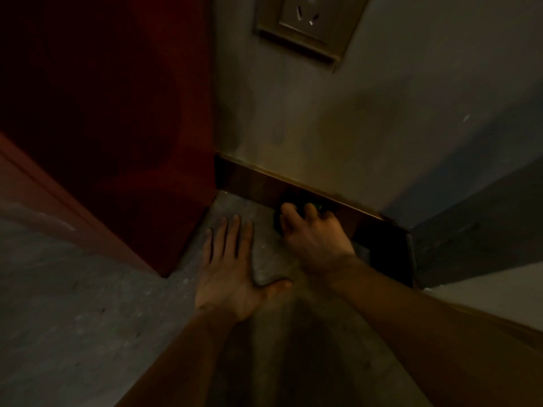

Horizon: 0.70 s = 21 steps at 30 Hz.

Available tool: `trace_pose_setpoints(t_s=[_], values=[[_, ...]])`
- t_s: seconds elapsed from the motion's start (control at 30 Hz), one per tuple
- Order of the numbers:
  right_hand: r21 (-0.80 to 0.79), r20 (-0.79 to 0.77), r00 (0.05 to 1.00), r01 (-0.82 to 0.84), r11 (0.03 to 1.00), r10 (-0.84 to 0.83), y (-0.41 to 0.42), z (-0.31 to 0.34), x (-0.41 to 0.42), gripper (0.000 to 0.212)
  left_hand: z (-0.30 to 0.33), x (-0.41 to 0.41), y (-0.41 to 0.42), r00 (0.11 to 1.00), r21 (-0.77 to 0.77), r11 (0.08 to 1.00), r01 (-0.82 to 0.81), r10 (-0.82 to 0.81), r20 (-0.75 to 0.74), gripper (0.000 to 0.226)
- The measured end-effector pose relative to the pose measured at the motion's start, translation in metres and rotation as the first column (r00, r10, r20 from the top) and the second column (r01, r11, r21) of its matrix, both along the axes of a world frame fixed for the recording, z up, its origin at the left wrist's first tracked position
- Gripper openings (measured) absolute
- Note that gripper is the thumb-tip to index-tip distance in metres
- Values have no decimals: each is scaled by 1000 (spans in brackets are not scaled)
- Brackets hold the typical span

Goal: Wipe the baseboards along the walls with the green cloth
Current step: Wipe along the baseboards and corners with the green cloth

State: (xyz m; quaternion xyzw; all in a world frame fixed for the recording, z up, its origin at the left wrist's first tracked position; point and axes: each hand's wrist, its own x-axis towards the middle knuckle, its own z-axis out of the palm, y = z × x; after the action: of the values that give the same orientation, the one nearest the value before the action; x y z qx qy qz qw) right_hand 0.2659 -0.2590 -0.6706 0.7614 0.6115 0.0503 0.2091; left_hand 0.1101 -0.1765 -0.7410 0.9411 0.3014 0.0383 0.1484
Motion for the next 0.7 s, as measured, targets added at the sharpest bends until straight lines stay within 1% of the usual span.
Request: trace_pose_setpoints(t_s=[0.1, 0.2, 0.33, 0.5, 0.6, 0.63, 0.7], values=[[-40, -10, 999, 52, 998, -53, -12, -1, 8, 42, -2, 0, 0, 1000, -8, 1000, -1, 1, 6, 128], [-95, -5, 996, 92, 991, -93, -20, 1, 13, 38, -3, 0, 0, 1000, -17, 1000, 5, -4, 18, 127], [-125, 4, 988, 155, 980, -156, -30, 7, 15, 33, -3, 0, 1, 1000, -21, 1000, 6, -5, 26, 126], [-234, 37, 966, 257, 938, -255, -43, 13, 19, 29, -3, 0, 1, 1000, -14, 1000, 15, -14, 16, 126], [-212, 35, 946, 321, 923, -321, -52, 24, 17, 30, -1, 1, 1, 1000, -19, 1000, 2, -2, 6, 126], [-177, 9, 941, 335, 925, -339, -55, 29, 14, 31, -2, 1, 1, 1000, -28, 1000, -1, 1, 2, 127], [-46, -75, 922, 376, 925, -379, -63, 42, 7, 30, -1, 1, 3, 1000, -61, 998, -10, 10, -8, 129]])
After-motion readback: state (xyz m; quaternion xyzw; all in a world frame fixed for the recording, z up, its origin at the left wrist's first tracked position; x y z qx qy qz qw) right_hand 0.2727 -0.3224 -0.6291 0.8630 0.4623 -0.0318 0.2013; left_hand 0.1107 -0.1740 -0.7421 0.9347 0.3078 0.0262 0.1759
